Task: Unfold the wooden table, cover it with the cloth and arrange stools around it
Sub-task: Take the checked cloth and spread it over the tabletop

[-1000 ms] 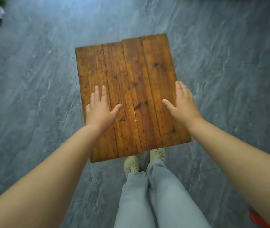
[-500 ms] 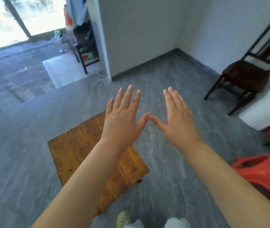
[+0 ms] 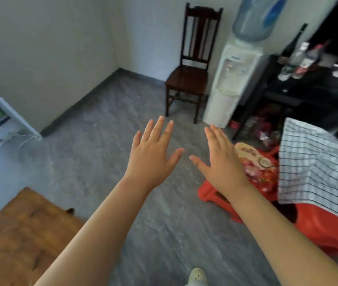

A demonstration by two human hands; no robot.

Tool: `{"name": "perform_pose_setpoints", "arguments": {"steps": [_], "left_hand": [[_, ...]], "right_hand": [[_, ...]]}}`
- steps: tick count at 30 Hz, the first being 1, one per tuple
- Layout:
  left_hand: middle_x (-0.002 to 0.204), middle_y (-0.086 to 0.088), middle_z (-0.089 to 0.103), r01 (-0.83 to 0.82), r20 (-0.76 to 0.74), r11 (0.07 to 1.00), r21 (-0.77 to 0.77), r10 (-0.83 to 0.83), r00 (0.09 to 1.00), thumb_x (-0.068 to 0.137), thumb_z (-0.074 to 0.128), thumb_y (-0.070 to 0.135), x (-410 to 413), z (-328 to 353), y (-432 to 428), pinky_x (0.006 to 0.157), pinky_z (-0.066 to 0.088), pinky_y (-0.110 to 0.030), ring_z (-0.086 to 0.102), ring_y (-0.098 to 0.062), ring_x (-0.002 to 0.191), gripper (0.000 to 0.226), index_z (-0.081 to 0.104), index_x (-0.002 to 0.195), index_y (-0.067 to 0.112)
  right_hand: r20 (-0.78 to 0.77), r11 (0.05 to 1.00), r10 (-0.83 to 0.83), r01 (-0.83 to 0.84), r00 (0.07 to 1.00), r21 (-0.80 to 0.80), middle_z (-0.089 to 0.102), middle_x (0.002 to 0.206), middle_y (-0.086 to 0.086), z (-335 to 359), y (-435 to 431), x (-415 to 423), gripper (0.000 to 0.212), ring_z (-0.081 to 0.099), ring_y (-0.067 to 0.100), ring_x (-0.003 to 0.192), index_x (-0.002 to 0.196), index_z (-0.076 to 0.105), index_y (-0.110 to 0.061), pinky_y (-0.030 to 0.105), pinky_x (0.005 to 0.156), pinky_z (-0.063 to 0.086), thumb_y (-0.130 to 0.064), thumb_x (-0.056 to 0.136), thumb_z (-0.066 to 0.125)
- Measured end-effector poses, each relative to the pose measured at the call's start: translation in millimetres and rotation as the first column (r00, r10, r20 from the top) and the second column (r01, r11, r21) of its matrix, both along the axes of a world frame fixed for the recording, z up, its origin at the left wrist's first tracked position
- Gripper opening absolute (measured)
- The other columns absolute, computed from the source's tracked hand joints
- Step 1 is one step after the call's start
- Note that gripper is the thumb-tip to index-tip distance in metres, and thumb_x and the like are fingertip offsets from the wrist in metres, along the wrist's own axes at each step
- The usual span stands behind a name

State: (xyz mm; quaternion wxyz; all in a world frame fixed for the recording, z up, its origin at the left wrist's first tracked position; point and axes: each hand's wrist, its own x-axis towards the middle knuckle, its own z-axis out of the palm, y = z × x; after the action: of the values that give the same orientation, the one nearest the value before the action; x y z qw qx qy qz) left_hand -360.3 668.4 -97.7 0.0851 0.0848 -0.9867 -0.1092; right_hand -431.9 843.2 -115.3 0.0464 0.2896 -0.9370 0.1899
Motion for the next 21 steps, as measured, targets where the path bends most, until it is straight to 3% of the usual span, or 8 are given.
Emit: {"name": "perform_pose_setpoints", "arguments": {"steps": [7, 14, 17, 21], "left_hand": [[0.159, -0.003, 0.011, 0.204, 0.069, 0.979, -0.002, -0.203, 0.977, 0.083, 0.01, 0.066, -119.3, -28.3, 132.8, 0.116, 0.015, -0.046, 0.008, -0.023, 0.146, 0.081, 0.015, 0.151, 0.023], [0.16, -0.001, 0.003, 0.352, 0.179, 0.935, 0.038, -0.353, 0.918, 0.079, 0.001, 0.068, -209.8, -73.2, 188.4, 0.117, 0.009, -0.044, 0.002, -0.021, 0.147, 0.084, 0.006, 0.151, 0.025], [0.16, -0.003, 0.007, 0.383, 0.201, 0.921, 0.076, -0.39, 0.899, 0.088, 0.016, 0.066, -256.1, -102.9, 201.0, 0.116, 0.013, -0.044, 0.006, -0.023, 0.146, 0.077, 0.008, 0.151, 0.023], [0.16, -0.002, 0.003, 0.447, 0.267, 0.886, 0.121, -0.463, 0.845, 0.093, 0.029, 0.06, -310.7, -134.2, 222.1, 0.117, 0.009, -0.043, 0.002, -0.022, 0.146, 0.074, 0.006, 0.152, 0.022]], "right_hand": [[0.068, 0.968, -0.25, 0.248, 0.966, 0.045, 0.019, 0.158, 0.008, -28.5, 154.1, -78.0, 0.084, 0.015, 0.024, 0.146, 0.15, 0.024, -0.011, 0.036, 0.118, 0.013, -0.055, 0.086, 0.055], [0.163, 0.902, -0.431, 0.422, 0.887, 0.089, 0.016, 0.159, 0.008, -68.7, 219.1, -138.0, 0.083, 0.013, 0.024, 0.146, 0.15, 0.02, -0.012, 0.037, 0.119, 0.012, -0.056, 0.088, 0.051], [0.205, 0.869, -0.495, 0.479, 0.844, 0.125, 0.013, 0.159, 0.008, -91.8, 233.0, -170.8, 0.083, 0.01, 0.023, 0.147, 0.151, 0.017, -0.012, 0.032, 0.117, 0.008, -0.056, 0.089, 0.051], [0.265, 0.813, -0.583, 0.557, 0.768, 0.17, 0.011, 0.16, 0.008, -111.6, 247.8, -207.8, 0.085, 0.009, 0.022, 0.147, 0.151, 0.015, -0.012, 0.036, 0.119, 0.01, -0.06, 0.088, 0.046]]}}
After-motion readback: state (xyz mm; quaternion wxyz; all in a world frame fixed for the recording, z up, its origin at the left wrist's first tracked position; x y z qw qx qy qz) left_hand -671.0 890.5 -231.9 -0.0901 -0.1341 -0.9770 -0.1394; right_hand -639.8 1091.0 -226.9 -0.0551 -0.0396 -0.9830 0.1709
